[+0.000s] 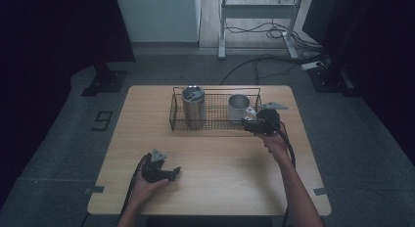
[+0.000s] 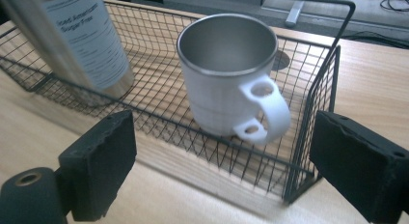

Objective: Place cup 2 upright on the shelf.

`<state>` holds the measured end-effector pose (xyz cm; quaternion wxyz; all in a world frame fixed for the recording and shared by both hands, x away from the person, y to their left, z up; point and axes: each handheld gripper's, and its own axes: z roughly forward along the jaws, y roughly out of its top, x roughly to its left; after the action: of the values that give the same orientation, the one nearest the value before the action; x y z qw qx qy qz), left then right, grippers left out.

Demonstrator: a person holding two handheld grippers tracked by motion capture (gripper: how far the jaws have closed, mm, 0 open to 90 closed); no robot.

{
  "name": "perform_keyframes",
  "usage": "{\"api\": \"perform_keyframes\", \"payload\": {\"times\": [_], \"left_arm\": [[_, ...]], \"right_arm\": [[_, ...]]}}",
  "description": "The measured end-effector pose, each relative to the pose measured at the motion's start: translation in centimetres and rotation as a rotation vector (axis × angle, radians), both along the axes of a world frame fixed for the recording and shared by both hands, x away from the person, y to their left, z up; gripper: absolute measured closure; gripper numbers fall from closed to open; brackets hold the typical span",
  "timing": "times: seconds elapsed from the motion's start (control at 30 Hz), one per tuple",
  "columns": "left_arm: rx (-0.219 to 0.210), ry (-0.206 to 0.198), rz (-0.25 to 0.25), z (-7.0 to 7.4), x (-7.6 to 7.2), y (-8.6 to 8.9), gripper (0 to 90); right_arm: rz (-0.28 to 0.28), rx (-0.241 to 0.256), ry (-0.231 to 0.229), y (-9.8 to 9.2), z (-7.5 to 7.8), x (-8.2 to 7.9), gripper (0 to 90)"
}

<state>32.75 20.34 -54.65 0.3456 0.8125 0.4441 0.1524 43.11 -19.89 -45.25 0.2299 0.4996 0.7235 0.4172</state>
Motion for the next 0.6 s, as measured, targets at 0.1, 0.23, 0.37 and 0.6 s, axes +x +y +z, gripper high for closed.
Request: {"api": "perform_keyframes", "payload": {"times": [0.1, 0.23, 0.37, 0.6], "left_arm": [[-0.004, 0.0, 0.001, 0.0, 0.0, 0.0, 14.9], [-0.005, 0.001, 0.002, 0.0, 0.0, 0.0, 14.9], [-0.007, 0.003, -0.001, 0.0, 0.0, 0.1, 14.9], [-0.007, 0.002, 0.0, 0.0, 0.0, 0.1, 14.9]], "right_arm": [[0.002, 0.006, -0.007, -0.4, -0.3, -0.9, 10.2], [0.001, 0.02, -0.021, -0.9, -0.6, -2.1, 11.7], [0.003, 0.024, -0.029, -1.1, -1.0, -3.3, 12.7], [0.023, 0.009, -0.032, -1.5, -1.9, -5.3, 12.9]]}}
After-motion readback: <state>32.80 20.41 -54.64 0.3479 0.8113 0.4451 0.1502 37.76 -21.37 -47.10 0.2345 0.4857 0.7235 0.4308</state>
